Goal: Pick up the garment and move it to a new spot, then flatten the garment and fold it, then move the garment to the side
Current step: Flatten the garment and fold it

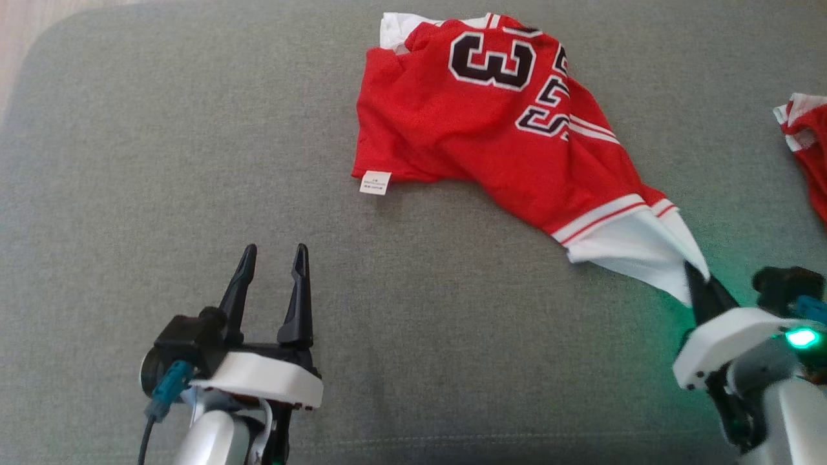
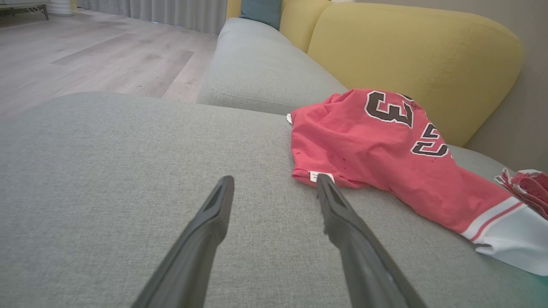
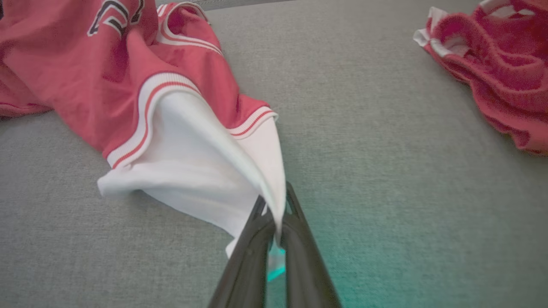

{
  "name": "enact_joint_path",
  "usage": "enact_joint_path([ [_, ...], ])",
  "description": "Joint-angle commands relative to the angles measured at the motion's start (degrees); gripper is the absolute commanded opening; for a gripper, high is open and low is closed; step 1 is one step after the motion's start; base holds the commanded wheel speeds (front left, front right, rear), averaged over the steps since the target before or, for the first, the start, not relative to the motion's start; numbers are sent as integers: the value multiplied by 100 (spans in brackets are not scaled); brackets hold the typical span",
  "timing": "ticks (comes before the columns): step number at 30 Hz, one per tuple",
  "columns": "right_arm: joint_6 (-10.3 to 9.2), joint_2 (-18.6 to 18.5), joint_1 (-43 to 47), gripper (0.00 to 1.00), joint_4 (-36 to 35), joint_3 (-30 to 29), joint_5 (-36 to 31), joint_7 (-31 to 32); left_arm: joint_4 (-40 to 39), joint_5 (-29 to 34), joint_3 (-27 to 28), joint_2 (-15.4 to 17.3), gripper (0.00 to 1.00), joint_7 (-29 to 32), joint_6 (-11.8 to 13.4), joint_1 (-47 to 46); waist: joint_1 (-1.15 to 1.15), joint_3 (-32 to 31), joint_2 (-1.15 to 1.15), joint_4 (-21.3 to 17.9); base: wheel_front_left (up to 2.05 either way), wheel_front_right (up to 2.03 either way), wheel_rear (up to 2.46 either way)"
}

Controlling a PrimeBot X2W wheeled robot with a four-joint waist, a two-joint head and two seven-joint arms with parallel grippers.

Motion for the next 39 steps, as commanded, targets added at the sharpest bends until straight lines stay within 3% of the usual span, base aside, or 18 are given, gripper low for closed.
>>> enact_joint_path([
  [1, -5, -56, 10, 0, -326, 6, -35, 72, -197, 58, 192, -14, 100, -70, -21, -134, 0, 20, 0, -24, 0, 0, 0],
  [7, -5, -11, 233, 0, -816, -491, -120, 338, -160, 65, 204, -14, 100, -70, -37, -163, 0, 22, 0, -69, 0, 0, 0],
  [8, -5, -1, 247, 8, -861, -547, -132, 356, -156, 63, 204, -14, 100, -70, -37, -165, 0, 17, 0, -75, 0, 0, 0],
  [10, -5, 0, 259, 59, -932, -677, -172, 338, -150, 57, 201, -14, 100, -70, -36, -168, 0, 10, 0, -83, 0, 0, 0],
  [11, -5, 0, 263, 100, -967, -743, -205, 320, -147, 54, 197, -14, 100, -70, -35, -170, 0, 2, 0, -84, 0, 0, 0],
  [17, -5, 11, 236, 100, -1568, -844, -306, 5, -118, 18, 188, -14, 100, -70, -34, -175, 0, -54, 0, -45, 0, 0, 0],
  [23, -5, -60, 62, 100, -2055, 141, -190, -257, -117, -26, 139, -14, 100, -70, -31, -188, 0, -73, 0, 84, 0, 0, 0],
  [29, -5, -106, -320, 100, -1701, 989, 10, -378, -143, -40, 89, -14, 100, -70, -24, -251, 0, -15, 0, 317, 0, 0, 0],
  [39, -5, 82, -867, 100, -1126, 1150, 45, -811, 734, -142, -553, -14, 100, -70, -308, -1051, 0, 168, 0, 256, 0, 0, 0],
])
